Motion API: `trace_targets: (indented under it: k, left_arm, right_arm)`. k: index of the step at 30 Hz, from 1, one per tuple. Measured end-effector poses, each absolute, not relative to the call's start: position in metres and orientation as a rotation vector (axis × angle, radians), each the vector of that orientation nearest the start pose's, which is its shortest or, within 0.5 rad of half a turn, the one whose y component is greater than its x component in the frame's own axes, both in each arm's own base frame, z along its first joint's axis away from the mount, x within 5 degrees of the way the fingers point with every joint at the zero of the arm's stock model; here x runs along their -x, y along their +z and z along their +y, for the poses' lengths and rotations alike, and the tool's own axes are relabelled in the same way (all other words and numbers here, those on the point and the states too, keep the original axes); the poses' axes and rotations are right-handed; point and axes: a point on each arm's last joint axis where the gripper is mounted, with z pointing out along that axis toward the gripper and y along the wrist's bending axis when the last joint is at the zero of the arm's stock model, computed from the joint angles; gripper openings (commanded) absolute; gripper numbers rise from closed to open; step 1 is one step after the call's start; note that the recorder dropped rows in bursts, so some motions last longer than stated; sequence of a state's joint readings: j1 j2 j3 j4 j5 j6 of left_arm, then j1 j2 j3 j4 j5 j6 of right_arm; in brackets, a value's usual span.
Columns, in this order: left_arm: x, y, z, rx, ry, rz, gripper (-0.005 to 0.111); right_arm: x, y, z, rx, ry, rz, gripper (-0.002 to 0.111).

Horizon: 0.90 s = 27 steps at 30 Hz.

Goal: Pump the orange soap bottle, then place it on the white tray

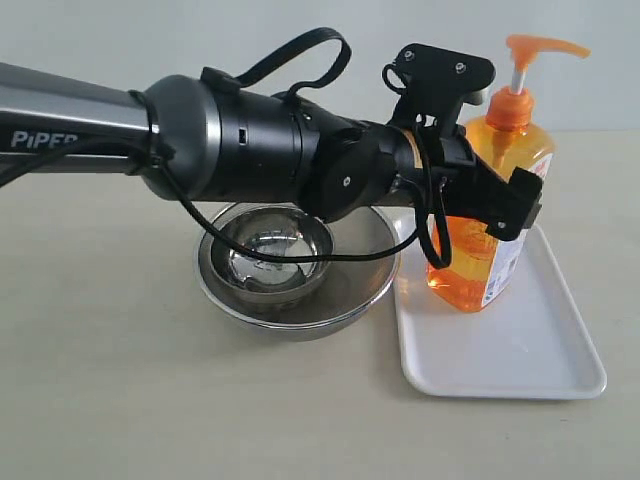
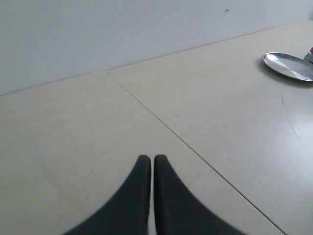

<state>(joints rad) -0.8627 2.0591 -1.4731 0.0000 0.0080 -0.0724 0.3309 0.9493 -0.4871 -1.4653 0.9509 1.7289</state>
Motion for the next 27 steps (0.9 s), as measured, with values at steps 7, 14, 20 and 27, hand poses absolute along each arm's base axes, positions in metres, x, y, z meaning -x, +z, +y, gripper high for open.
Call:
trace_targets:
  k: [7,14,20,27]
  left_arm:
    - [-0.303,0.213,-0.363,-0.855,-0.55,2.001,0.1]
    - [-0.291,0.235,-0.352,-0.847,-0.567,1.963,0.1]
    - [-0.269,0.245,-0.325,-0.837,-0.578,1.925,0.1]
    - [-0.236,0.269,-0.285,-0.805,-0.608,1.85,0.1]
  right_arm:
    - [-0.17,0.277,-0.019,-0.545,-0.532,1.823,0.0]
    - [-0.17,0.277,-0.019,-0.545,-0.532,1.823,0.0]
    - [-0.17,0.277,-0.019,-0.545,-0.532,1.823,0.0]
    - [-0.17,0.277,-0.019,-0.545,-0.532,1.823,0.0]
